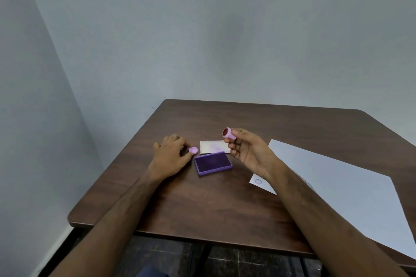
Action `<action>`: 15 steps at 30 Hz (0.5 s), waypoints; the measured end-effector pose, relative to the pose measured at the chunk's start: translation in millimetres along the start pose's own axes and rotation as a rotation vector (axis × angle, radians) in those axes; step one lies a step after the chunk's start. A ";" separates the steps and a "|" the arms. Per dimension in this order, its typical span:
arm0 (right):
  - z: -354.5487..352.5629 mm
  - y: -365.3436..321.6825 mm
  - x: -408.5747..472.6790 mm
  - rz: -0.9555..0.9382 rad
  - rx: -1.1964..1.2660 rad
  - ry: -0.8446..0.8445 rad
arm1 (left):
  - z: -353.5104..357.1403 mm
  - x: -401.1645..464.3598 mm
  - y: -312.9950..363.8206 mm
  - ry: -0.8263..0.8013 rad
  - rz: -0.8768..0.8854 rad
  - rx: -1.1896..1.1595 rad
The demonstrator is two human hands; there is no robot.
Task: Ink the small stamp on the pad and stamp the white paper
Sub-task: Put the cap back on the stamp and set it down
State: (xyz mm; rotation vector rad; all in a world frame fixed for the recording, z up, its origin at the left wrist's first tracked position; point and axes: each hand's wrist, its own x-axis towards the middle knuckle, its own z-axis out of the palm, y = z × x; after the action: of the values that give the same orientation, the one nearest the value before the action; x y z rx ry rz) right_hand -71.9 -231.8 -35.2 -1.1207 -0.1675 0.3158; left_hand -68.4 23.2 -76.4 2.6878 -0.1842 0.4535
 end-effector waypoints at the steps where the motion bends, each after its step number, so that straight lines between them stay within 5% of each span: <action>1: -0.1 0.6 0.2 0.000 -0.008 0.005 | 0.1 -0.4 -0.4 0.015 0.009 0.001; 10: -1.1 3.1 -1.9 -0.026 0.016 -0.051 | -12.6 -13.4 32.7 0.208 0.062 -0.469; 15: 4.0 7.2 -4.9 -0.129 -0.132 -0.115 | -10.4 -19.2 57.5 0.231 0.175 -0.506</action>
State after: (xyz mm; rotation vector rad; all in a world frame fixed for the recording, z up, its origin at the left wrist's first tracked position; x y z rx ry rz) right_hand -78.9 -227.2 -39.9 -1.2170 -0.3656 0.2570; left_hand -100.6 -23.5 -52.6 2.1159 -0.4092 0.6656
